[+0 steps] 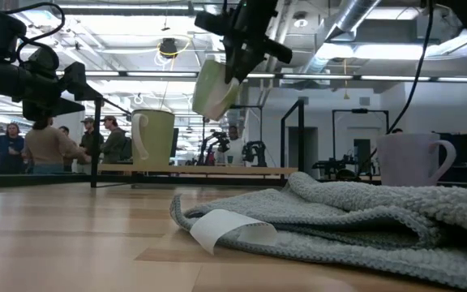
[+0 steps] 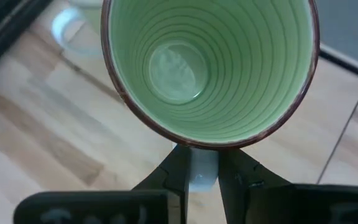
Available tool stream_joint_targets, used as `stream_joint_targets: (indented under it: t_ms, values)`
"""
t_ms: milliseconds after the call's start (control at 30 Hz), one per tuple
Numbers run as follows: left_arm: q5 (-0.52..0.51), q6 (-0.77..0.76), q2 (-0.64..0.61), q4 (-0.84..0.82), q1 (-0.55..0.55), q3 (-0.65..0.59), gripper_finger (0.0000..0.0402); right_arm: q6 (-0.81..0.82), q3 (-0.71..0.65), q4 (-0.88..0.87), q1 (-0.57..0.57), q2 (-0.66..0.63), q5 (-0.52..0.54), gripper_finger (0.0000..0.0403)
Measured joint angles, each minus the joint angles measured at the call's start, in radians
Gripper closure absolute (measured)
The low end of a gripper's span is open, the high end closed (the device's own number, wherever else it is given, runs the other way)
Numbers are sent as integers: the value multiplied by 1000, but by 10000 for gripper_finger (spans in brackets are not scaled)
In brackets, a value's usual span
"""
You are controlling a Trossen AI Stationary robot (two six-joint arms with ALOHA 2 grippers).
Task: Stack small to large cups/mugs on shelf
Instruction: Put the green mug with white handle on the shelf
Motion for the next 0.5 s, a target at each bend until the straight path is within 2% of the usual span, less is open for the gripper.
stream_joint_targets:
  t_ms: [500]
  values:
    - [0,-1,0,0,0,0,97,-55,0,59,-30,31,1,330]
